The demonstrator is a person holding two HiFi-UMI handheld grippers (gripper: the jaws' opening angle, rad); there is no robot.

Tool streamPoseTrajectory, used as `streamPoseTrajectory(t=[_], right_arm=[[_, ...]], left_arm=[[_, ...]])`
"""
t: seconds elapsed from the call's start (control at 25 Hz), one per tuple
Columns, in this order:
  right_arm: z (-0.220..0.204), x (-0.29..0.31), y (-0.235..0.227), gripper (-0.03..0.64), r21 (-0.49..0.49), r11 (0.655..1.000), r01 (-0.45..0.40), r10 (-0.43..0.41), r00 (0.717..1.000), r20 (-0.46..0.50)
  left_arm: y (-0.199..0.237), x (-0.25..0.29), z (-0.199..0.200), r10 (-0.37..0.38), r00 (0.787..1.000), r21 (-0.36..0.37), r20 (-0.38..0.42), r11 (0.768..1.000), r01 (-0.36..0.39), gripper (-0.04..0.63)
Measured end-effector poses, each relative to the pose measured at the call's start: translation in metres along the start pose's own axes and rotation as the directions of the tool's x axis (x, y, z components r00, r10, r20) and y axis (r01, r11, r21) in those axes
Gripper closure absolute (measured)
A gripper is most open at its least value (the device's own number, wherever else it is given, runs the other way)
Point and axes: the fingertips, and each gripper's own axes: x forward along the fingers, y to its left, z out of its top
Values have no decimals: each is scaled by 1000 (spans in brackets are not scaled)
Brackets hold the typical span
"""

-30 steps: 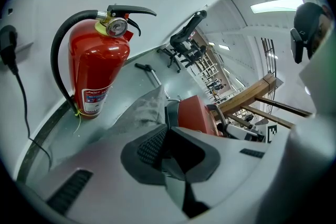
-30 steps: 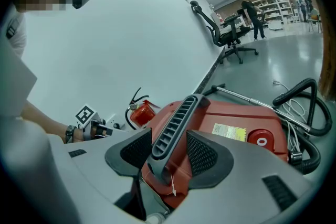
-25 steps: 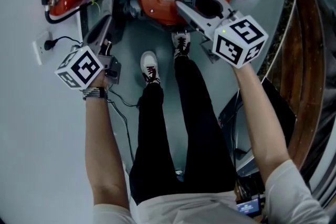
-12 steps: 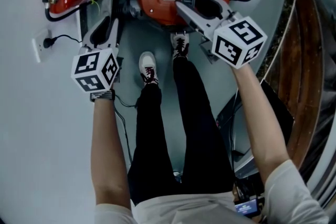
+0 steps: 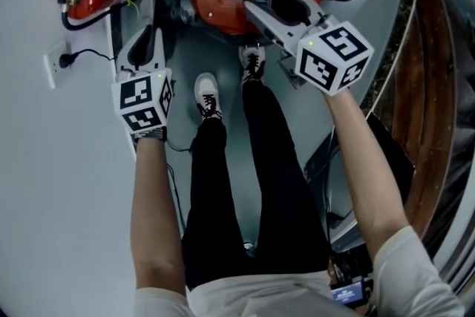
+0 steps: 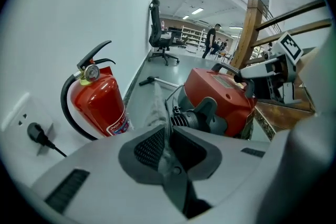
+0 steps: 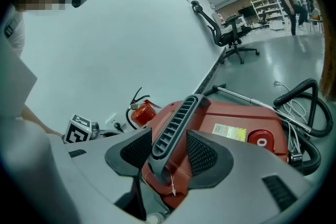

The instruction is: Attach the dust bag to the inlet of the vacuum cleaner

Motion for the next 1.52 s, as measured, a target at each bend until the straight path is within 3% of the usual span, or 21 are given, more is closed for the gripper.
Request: streamPoseTrajectory(t=[0.28, 0.44, 0.76, 1.04, 1.52], right_arm=[[0, 0, 0, 399, -1, 1000, 4, -4, 1000, 3], [0, 0, 0, 399, -3, 1000, 6, -6, 1000, 4], [0, 1, 0, 399, -11, 1000, 8, -7, 1000, 5], [0, 1, 0, 399, -15, 1000, 11, -11, 1000, 9], [0, 0, 1, 399, -12, 1000, 10, -10, 1000, 5]], left_arm=[[2, 1, -1, 16, 1000, -117, 1, 993, -16, 569], [6, 0, 0, -17, 1000, -224, 12, 974, 19, 572], [5, 1, 1, -77, 997, -342, 22, 936, 80, 572], [1, 1, 2, -86, 996, -335, 4, 939, 82, 571], [-3, 2, 7, -138, 990, -231, -16, 964, 130, 571]])
